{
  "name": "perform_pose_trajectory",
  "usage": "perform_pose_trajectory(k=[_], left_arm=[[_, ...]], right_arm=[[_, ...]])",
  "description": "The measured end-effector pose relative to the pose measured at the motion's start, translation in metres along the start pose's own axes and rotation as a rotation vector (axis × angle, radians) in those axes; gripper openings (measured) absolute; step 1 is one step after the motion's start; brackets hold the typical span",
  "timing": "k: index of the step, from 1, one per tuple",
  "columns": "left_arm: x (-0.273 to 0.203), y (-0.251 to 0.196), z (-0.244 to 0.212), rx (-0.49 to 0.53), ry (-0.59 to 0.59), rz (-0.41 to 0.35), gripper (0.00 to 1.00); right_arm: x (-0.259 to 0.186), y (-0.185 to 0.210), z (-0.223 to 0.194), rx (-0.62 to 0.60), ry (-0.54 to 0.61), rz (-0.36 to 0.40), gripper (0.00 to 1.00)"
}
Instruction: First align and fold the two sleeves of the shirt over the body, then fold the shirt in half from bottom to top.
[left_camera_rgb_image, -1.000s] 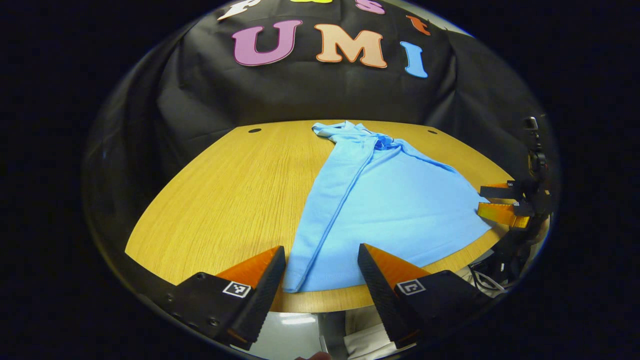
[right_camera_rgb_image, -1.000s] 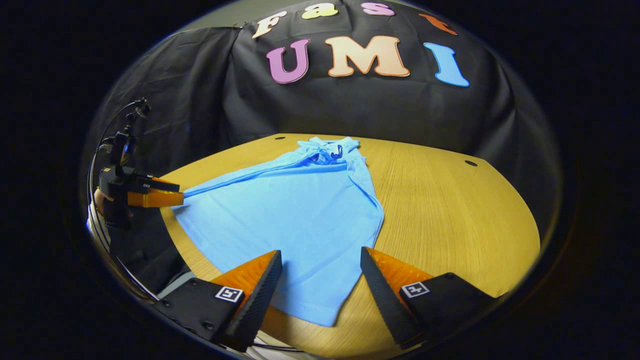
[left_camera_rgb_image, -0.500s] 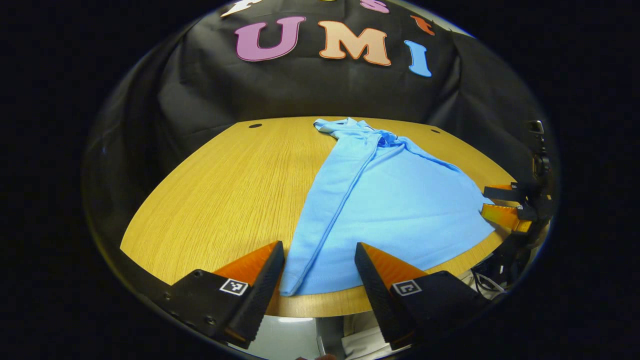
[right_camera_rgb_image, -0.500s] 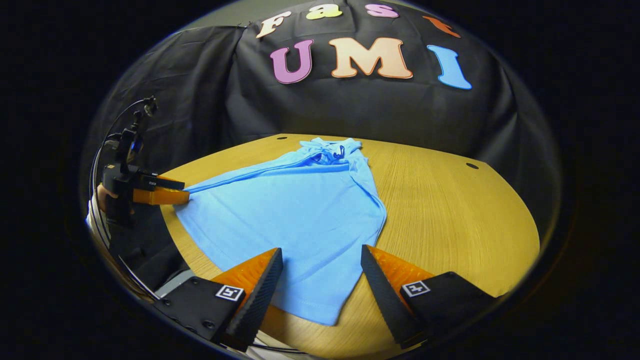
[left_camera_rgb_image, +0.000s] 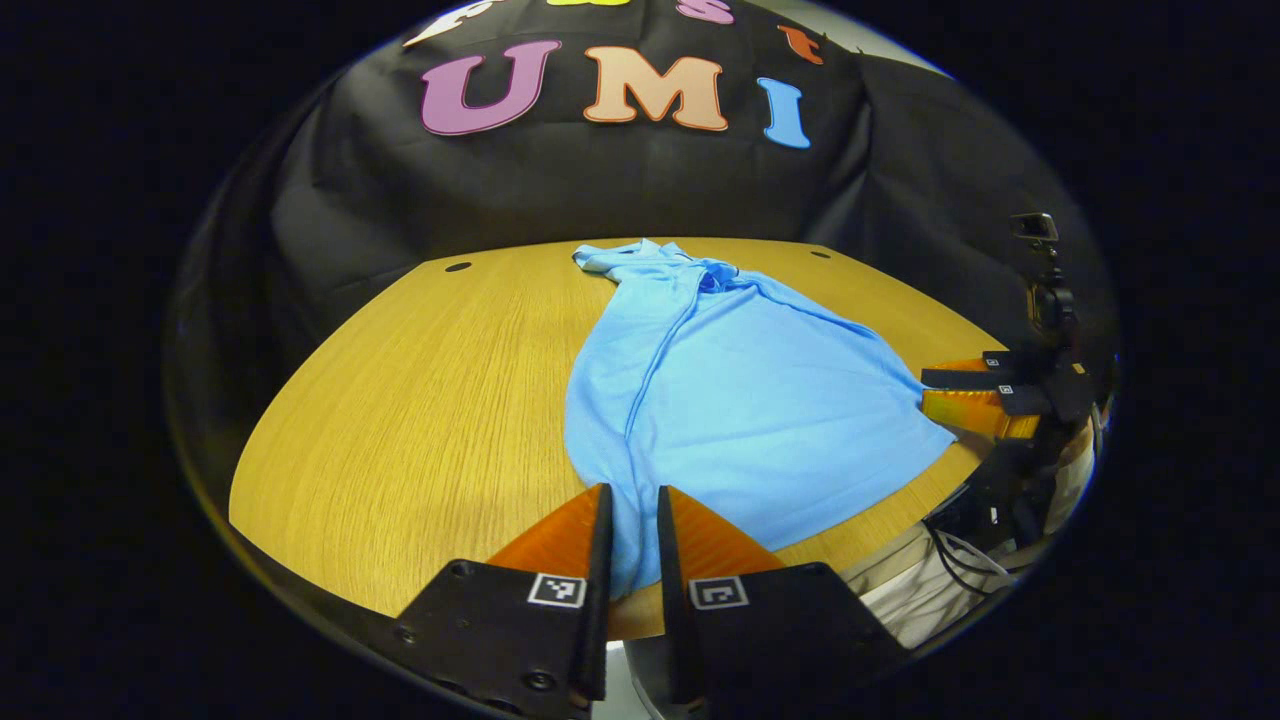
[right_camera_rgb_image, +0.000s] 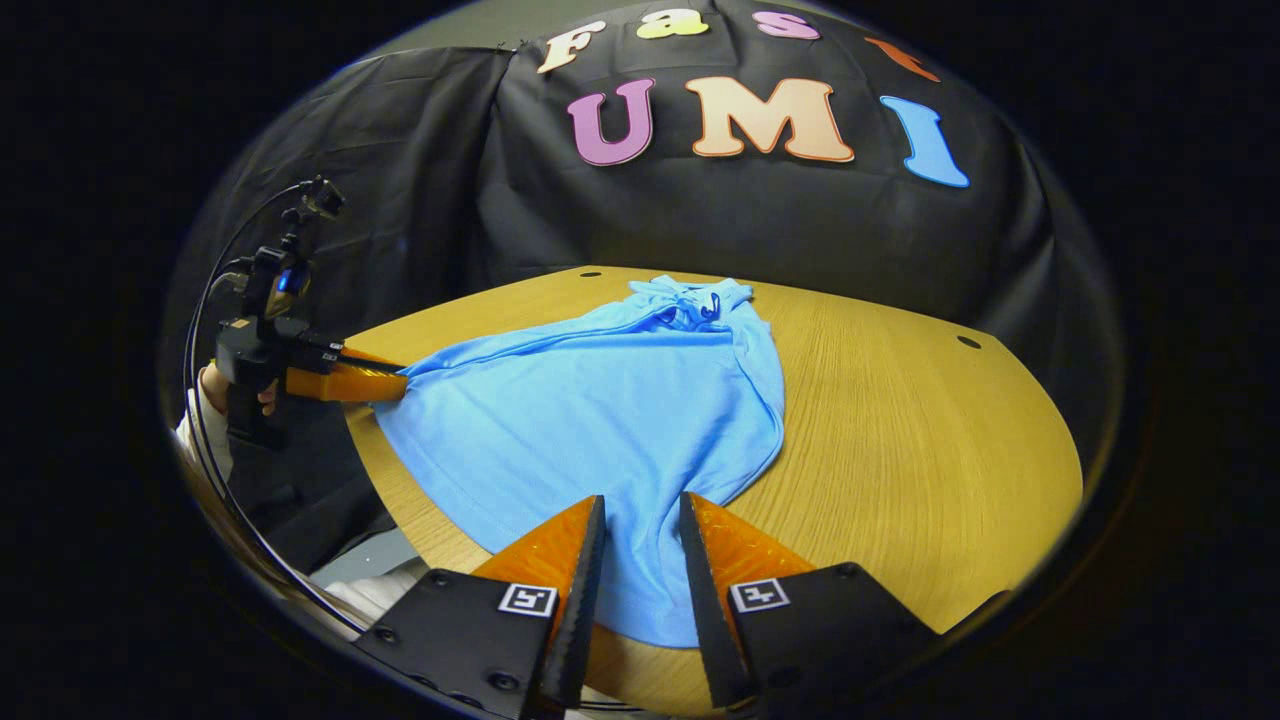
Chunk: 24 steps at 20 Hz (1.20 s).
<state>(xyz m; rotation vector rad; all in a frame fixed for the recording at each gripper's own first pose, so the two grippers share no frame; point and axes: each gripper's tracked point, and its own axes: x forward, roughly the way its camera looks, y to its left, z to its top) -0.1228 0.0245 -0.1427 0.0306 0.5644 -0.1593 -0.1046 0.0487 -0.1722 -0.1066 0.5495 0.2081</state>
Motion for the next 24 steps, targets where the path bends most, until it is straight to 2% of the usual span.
perform_pose_trajectory(k=[1, 2, 3, 6, 7, 10, 14, 20, 24], left_arm=[[-0.001, -0.002, 0.0, -0.013, -0.006, -0.003, 0.18], [-0.001, -0.002, 0.0, -0.005, -0.004, -0.001, 0.04], [0.0, -0.002, 0.0, 0.004, -0.007, 0.001, 0.04], [0.001, -0.002, 0.002, -0.019, -0.023, 0.012, 0.02], [0.002, -0.002, 0.001, -0.026, -0.031, 0.013, 0.02], [0.003, -0.002, 0.003, -0.057, -0.05, 0.016, 0.02], [0.001, -0.002, 0.002, -0.062, -0.067, 0.01, 0.02], [0.005, -0.001, 0.008, -0.065, -0.062, 0.015, 0.0], [0.007, 0.007, 0.036, -0.058, -0.104, 0.037, 0.0]], right_arm=[[0.0, 0.006, 0.0, -0.009, -0.006, 0.016, 0.46], [0.0, 0.009, -0.001, -0.005, -0.008, 0.021, 0.35], [0.0, 0.009, 0.0, -0.026, -0.021, 0.019, 0.24], [0.0, 0.008, -0.001, -0.015, -0.014, 0.013, 0.19], [0.001, 0.01, 0.001, -0.029, -0.026, 0.01, 0.14], [0.0, 0.012, 0.001, -0.048, -0.024, 0.001, 0.1], [0.003, 0.011, 0.0, 0.023, 0.0, 0.011, 0.04], [0.007, 0.006, 0.004, 0.047, 0.013, 0.005, 0.02], [0.012, 0.0, 0.015, 0.04, 0.024, -0.012, 0.02]])
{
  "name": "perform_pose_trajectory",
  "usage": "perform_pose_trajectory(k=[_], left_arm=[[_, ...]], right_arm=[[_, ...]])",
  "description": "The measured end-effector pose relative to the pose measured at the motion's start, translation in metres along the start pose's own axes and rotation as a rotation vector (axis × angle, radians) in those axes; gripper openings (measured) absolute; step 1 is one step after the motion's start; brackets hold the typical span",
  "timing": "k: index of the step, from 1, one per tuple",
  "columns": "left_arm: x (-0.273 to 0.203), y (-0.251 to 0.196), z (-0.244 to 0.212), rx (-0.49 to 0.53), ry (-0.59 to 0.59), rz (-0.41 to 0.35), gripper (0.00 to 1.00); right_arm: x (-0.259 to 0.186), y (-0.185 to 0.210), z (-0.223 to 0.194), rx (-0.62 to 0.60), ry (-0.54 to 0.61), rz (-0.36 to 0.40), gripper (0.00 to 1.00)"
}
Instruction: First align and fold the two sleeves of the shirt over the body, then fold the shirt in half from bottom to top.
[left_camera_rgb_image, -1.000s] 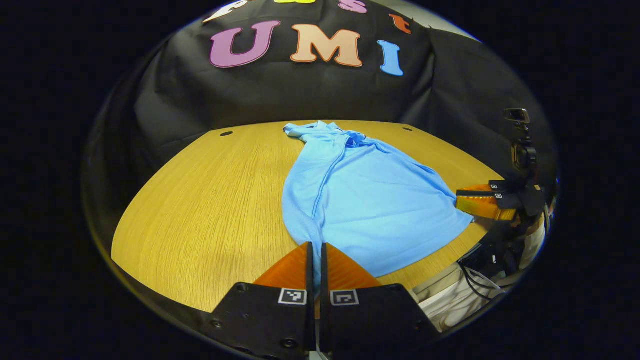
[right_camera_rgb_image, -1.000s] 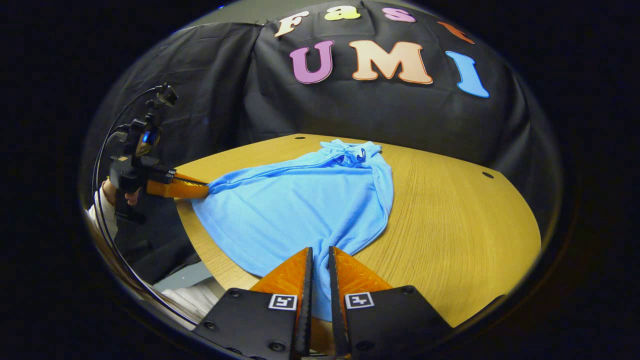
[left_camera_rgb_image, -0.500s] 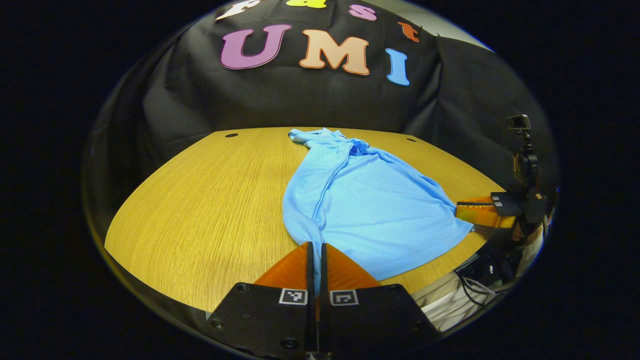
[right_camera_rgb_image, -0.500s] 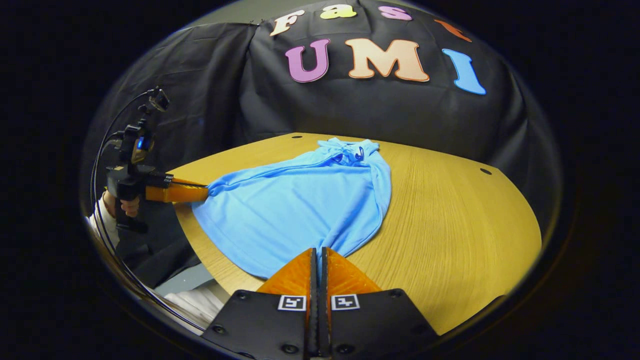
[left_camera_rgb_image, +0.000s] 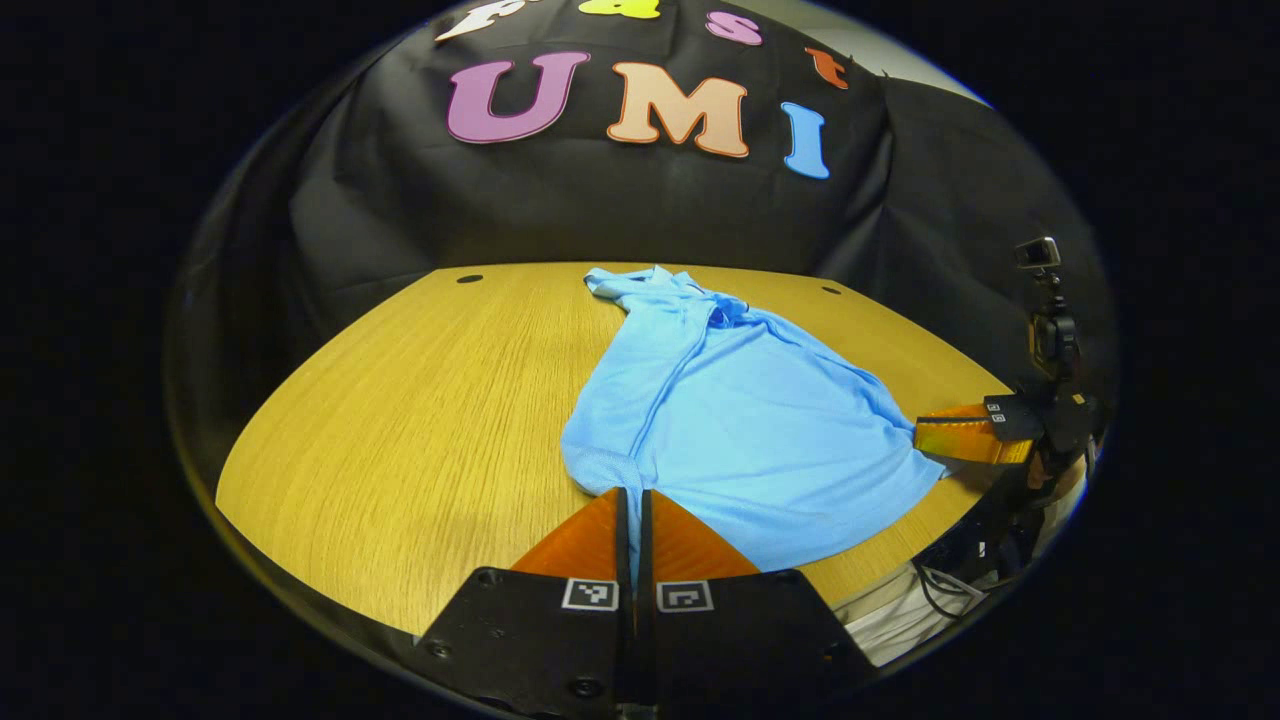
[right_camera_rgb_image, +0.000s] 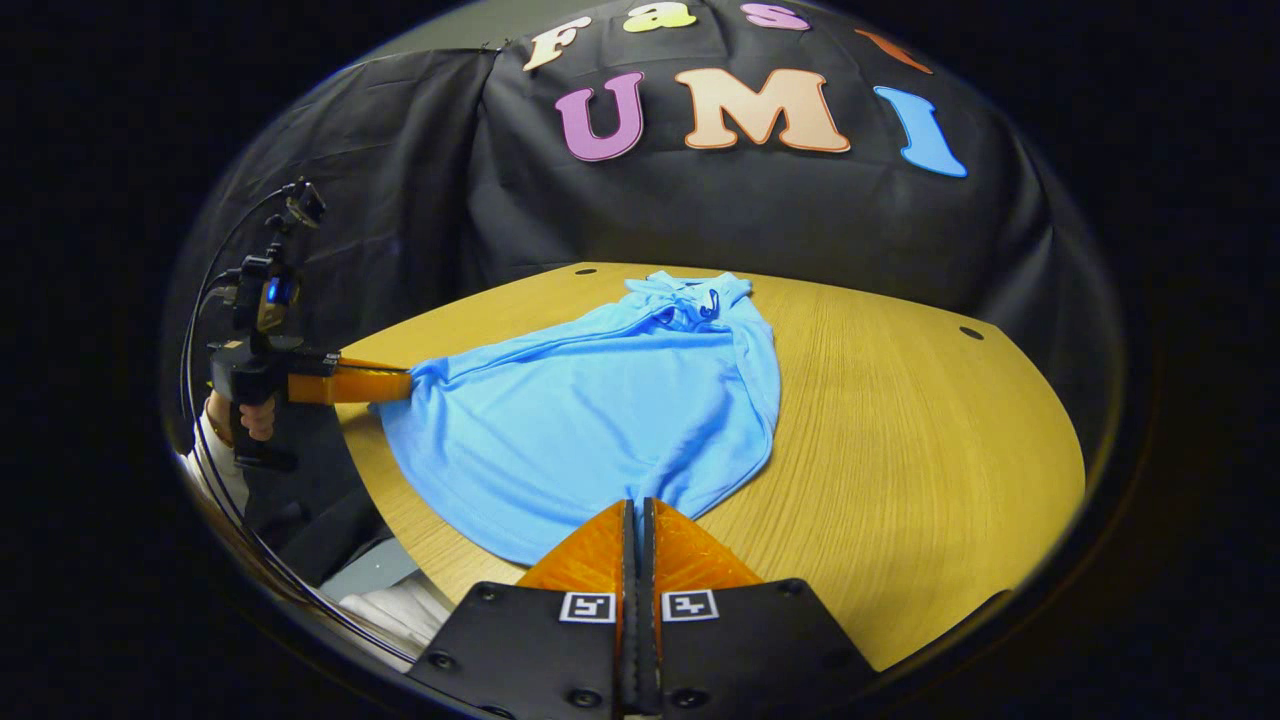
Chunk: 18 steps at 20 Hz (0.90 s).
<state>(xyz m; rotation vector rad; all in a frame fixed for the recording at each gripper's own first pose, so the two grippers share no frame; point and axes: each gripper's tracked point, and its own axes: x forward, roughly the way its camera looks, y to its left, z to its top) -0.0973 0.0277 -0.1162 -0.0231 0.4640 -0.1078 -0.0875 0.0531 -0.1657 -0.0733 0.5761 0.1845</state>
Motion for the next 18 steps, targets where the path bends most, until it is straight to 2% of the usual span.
perform_pose_trajectory(k=[8, 14, 18], left_arm=[[0.027, 0.002, 0.065, -0.056, -0.106, -0.018, 0.0], [0.066, 0.014, 0.136, -0.137, -0.208, -0.024, 0.0], [0.096, 0.027, 0.152, -0.132, -0.205, -0.018, 0.0]], right_arm=[[0.016, -0.032, 0.067, 0.004, -0.086, -0.028, 0.02], [0.057, -0.061, 0.129, -0.034, -0.098, -0.062, 0.02], [0.081, -0.077, 0.154, -0.043, -0.094, -0.082, 0.02]])
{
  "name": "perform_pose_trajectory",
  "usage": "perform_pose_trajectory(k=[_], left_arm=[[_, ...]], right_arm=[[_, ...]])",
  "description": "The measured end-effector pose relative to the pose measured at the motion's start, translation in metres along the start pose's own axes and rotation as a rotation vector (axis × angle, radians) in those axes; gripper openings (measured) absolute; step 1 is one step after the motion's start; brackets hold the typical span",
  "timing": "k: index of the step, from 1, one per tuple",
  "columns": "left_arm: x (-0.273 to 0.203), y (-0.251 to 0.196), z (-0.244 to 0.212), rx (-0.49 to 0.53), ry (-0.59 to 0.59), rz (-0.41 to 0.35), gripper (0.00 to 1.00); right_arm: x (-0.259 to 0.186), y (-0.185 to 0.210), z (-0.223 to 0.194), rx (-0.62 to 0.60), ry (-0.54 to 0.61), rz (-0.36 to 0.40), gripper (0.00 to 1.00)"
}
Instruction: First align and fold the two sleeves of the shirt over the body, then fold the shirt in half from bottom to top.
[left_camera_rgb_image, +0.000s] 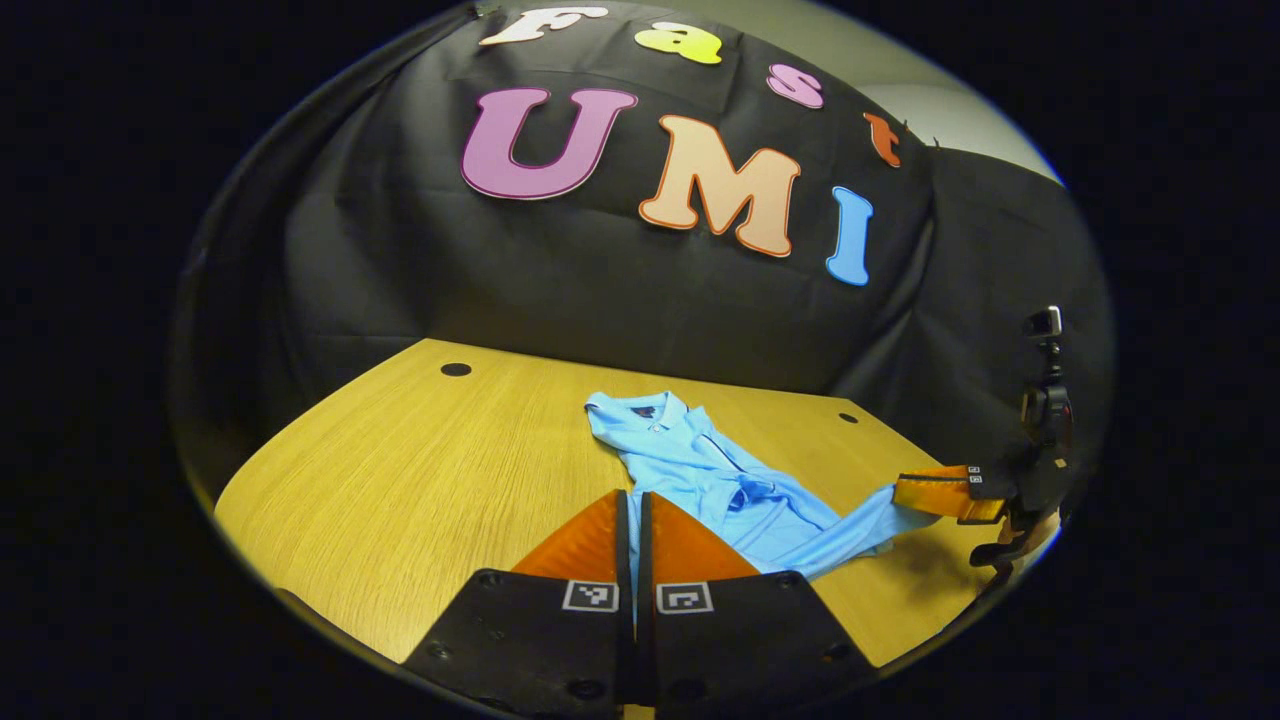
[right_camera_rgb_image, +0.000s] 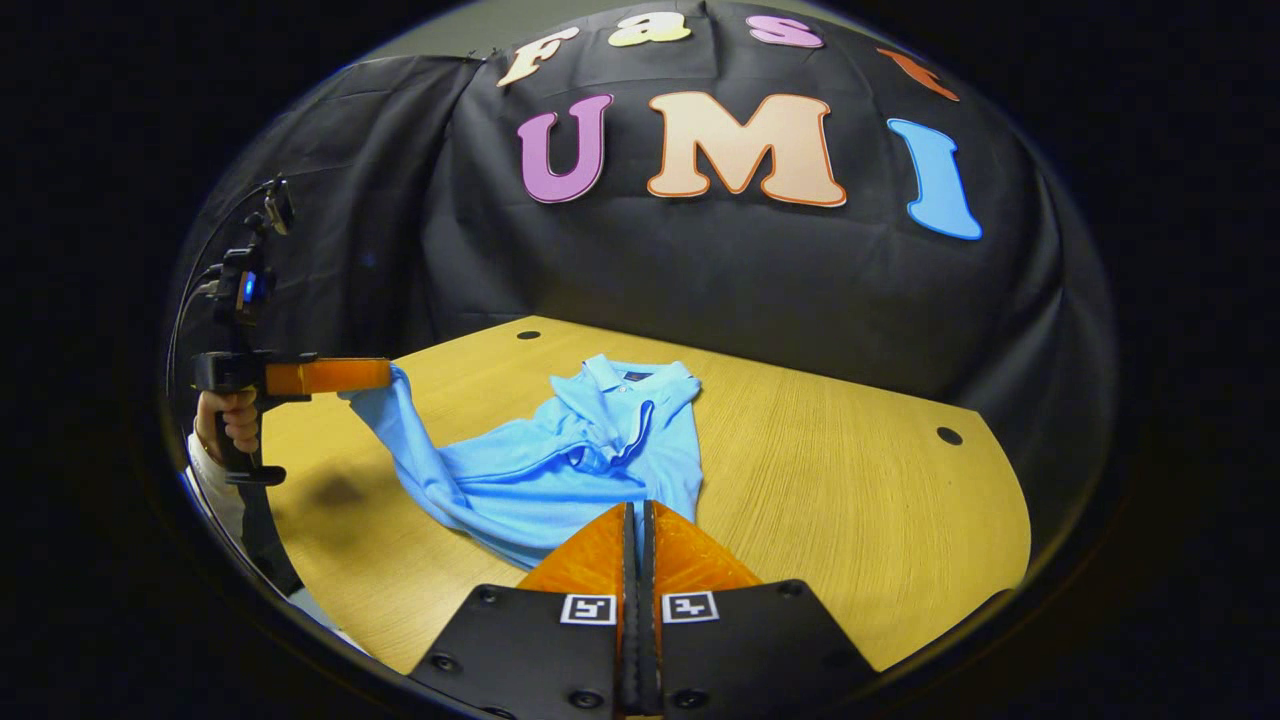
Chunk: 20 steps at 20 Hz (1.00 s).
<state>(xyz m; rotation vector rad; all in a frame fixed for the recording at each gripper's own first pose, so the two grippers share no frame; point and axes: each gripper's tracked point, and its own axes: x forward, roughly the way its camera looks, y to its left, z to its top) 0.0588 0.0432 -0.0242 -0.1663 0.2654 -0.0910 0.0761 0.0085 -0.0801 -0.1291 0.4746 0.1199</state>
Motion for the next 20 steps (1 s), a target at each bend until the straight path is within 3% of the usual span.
perform_pose_trajectory(k=[8, 13, 20], left_arm=[[0.072, 0.012, 0.044, 0.007, -0.045, 0.026, 0.0], [0.12, 0.024, 0.07, -0.059, -0.096, 0.078, 0.0], [0.188, 0.05, 0.075, -0.016, -0.09, 0.161, 0.0]], right_arm=[[0.057, -0.033, 0.054, -0.023, 0.004, -0.069, 0.02], [0.111, -0.053, 0.084, 0.068, 0.012, -0.125, 0.02], [0.195, -0.079, 0.069, 0.136, 0.064, -0.189, 0.02]])
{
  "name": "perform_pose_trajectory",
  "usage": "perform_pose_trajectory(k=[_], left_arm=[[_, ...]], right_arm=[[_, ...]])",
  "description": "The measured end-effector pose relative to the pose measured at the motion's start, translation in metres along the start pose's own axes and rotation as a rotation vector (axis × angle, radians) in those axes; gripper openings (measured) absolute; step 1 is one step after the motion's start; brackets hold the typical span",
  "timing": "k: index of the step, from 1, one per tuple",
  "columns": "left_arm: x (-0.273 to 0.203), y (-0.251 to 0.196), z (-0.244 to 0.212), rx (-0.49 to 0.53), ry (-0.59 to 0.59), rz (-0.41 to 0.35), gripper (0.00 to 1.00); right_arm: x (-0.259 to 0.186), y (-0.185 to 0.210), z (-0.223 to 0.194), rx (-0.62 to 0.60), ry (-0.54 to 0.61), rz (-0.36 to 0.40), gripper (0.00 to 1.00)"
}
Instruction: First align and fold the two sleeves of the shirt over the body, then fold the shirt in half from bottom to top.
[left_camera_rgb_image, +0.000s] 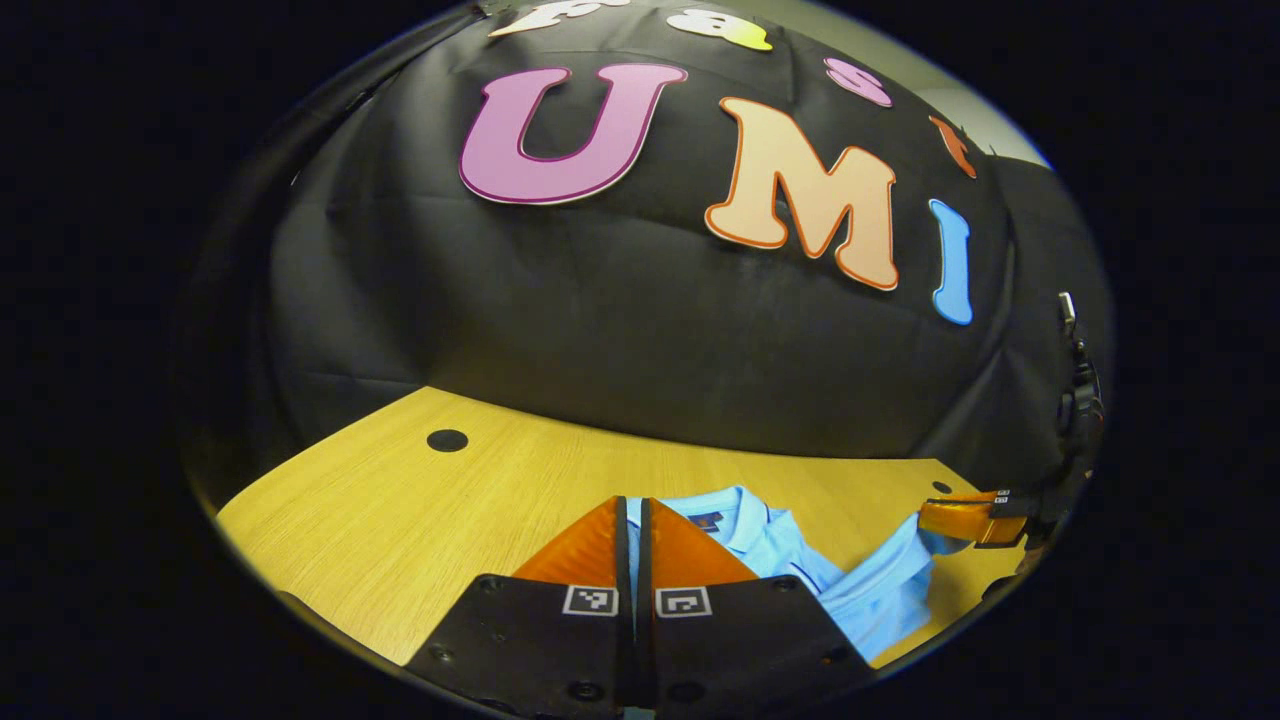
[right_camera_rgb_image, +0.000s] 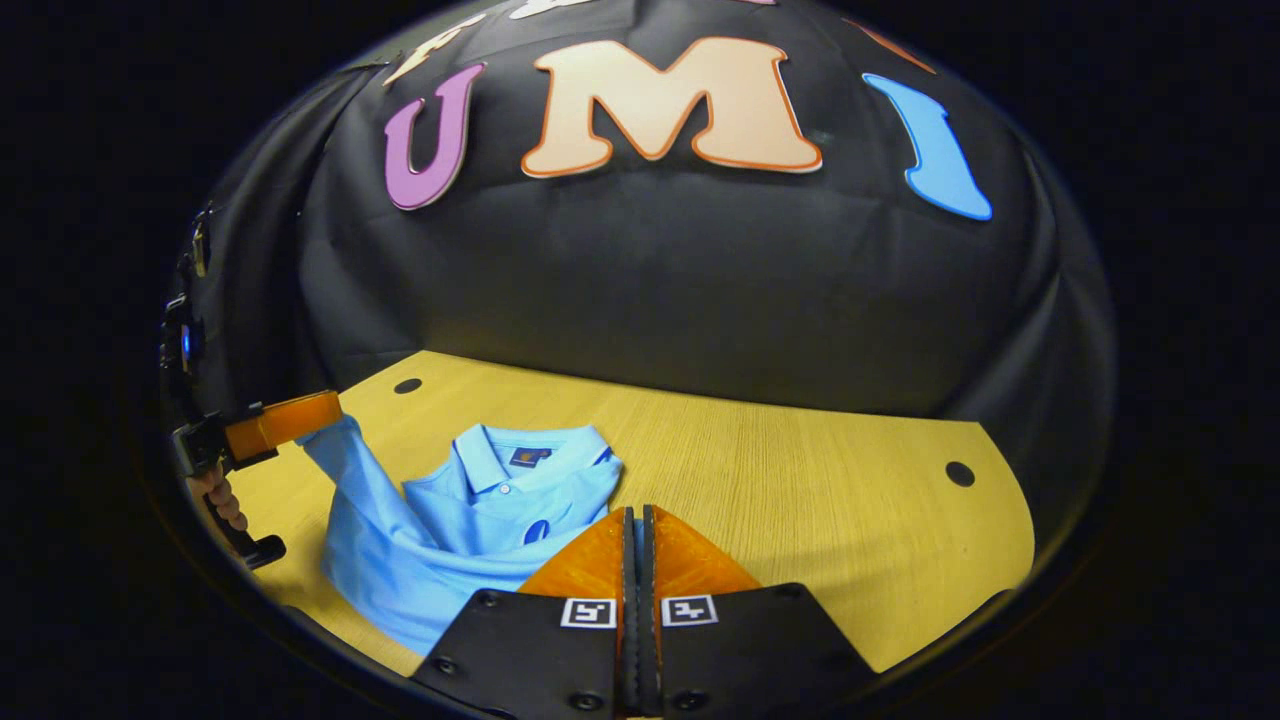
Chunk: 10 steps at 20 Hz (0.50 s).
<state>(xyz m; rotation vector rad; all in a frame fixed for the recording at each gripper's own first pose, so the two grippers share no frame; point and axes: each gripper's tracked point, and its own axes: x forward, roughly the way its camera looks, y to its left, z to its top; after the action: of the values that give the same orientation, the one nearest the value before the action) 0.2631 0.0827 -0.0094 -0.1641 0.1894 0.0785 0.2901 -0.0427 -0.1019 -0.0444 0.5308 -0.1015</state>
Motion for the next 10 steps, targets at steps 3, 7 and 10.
perform_pose_trajectory(k=[3, 7, 10], left_arm=[[0.022, 0.0, -0.018, 0.03, 0.042, 0.002, 0.0], [0.029, -0.003, -0.032, 0.019, 0.07, -0.019, 0.0], [0.029, -0.005, -0.03, 0.011, 0.066, -0.031, 0.0]], right_arm=[[0.023, -0.006, -0.011, 0.036, 0.03, -0.007, 0.02], [0.03, -0.007, -0.023, 0.08, 0.06, 0.011, 0.02], [0.03, -0.005, -0.02, 0.058, 0.042, 0.008, 0.13]])
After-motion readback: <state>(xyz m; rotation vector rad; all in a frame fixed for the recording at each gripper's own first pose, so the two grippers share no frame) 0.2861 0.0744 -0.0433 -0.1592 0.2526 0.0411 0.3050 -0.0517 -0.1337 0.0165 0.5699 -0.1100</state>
